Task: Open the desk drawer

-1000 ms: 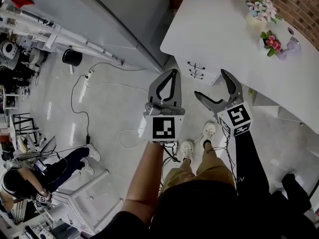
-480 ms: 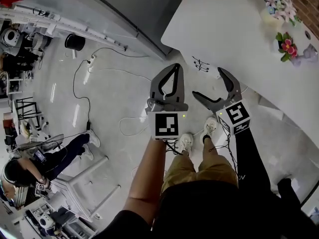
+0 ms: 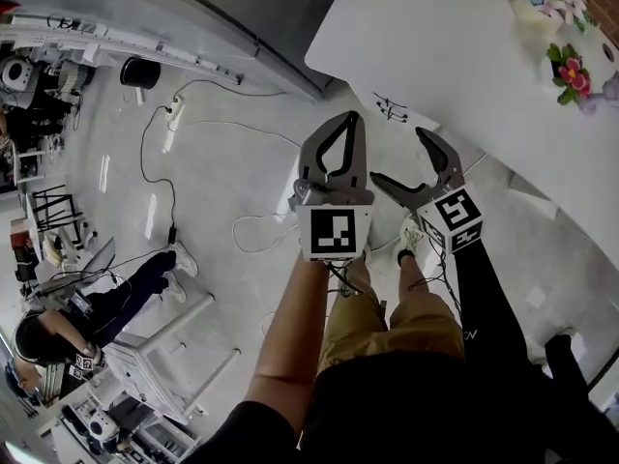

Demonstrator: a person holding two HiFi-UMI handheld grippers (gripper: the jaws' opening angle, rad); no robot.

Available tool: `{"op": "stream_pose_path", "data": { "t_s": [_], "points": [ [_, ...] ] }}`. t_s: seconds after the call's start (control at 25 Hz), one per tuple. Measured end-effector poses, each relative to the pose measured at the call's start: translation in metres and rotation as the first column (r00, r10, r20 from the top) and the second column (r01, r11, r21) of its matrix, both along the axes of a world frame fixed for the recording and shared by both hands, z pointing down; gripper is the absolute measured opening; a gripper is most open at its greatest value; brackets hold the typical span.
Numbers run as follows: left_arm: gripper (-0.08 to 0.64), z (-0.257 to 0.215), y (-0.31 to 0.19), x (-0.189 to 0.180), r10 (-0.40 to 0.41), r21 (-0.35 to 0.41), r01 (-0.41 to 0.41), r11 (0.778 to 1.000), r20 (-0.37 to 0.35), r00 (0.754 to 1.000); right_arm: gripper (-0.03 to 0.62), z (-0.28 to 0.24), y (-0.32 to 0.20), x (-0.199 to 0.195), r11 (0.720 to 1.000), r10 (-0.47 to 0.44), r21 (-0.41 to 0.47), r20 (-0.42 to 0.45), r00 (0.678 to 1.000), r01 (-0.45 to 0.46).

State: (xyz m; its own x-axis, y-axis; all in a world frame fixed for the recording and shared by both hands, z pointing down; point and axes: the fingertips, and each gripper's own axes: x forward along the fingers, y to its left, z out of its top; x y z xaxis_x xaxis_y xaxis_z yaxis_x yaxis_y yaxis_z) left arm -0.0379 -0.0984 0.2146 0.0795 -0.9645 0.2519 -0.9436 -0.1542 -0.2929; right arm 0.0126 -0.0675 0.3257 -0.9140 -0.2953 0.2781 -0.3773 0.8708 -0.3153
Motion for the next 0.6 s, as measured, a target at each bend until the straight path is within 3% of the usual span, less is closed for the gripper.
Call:
{"op": "stream_pose_path", "data": {
  "t_s": [0.16,0.4,0.6],
  "points": [
    [0.008,0.014,-0.004,0.001,0.045,-0.001,-0.045,0.999,0.004,0.999,0.497,0.022,-0.002,-0.001,0.997,0.053,-0.048,0.002,0.999,-0.053],
    [0.008,0.053,-0.009,-0.004,0.114,-0.032,-0.116,0.993,-0.044,0.992,0.495,0.058,-0.016,0.002,0.982,0.185,-0.03,-0.059,0.981,-0.187],
    [0.008,0.079,-0.013,-0.007,0.181,-0.053,-0.186,0.981,-0.092,0.979,0.492,0.077,-0.014,0.005,0.95,0.281,-0.13,-0.03,0.959,-0.283]
  ]
}}
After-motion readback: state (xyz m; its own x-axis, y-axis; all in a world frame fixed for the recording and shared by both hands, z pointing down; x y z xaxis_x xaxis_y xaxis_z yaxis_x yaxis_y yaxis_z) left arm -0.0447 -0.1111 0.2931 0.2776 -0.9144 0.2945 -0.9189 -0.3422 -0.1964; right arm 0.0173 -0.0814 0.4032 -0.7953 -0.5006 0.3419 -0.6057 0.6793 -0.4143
